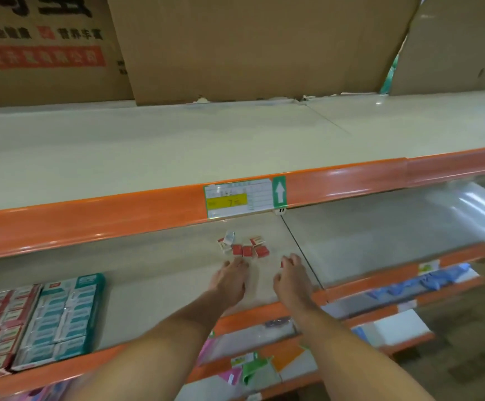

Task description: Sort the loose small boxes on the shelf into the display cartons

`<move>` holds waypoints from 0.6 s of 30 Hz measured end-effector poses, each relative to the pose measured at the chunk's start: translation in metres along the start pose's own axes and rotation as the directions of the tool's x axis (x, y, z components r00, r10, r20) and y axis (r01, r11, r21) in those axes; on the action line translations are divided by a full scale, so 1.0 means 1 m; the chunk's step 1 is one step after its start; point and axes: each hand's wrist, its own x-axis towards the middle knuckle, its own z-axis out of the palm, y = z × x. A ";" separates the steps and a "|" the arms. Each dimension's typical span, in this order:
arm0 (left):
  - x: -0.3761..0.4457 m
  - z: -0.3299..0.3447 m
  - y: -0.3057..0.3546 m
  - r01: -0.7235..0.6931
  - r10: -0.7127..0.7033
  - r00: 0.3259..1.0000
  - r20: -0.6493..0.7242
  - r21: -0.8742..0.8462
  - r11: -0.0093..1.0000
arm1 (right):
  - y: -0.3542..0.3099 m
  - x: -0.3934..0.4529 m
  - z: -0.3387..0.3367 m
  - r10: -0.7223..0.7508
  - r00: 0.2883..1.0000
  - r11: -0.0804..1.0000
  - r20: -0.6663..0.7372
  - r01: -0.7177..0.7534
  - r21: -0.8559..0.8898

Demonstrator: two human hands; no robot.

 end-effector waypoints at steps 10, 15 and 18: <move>0.046 0.010 0.041 -0.050 0.050 0.999 0.005 -0.024 0.998 | 0.041 0.021 -0.008 -0.106 0.988 0.992 0.109 0.098 0.079; 0.059 0.010 0.061 0.032 -0.033 0.999 0.019 0.071 0.997 | 0.053 0.034 -0.015 -0.045 0.993 0.997 0.105 0.037 0.073; 0.063 0.011 0.066 0.098 -0.098 0.995 -0.026 0.002 0.995 | 0.057 0.038 -0.017 -0.035 0.994 0.996 0.106 0.026 0.082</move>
